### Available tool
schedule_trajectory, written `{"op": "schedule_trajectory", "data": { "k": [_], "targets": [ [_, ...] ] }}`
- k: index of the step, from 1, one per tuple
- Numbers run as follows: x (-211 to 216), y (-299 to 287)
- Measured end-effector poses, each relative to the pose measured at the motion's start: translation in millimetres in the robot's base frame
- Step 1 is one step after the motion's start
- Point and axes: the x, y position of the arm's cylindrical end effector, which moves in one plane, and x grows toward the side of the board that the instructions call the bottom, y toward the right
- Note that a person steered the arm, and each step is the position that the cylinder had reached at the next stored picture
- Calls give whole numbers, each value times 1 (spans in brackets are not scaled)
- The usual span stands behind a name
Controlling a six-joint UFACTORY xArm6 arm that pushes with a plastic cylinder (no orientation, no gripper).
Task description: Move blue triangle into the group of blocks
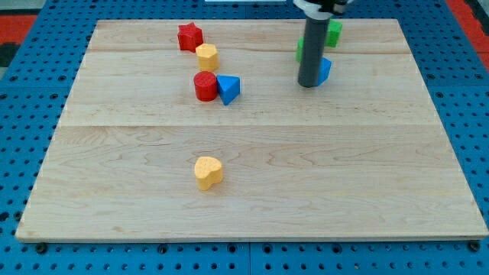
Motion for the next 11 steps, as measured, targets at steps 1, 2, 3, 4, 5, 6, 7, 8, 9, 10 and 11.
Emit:
{"op": "schedule_trajectory", "data": {
  "k": [1,2,3,4,5,6,7,8,9,10,11],
  "targets": [
    [-33,17],
    [-14,17],
    [82,-12],
    [100,-98],
    [63,-139],
    [47,-153],
    [35,-142],
    [0,-120],
    [-6,-132],
    [-11,-159],
    [-31,-161]
  ]
}}
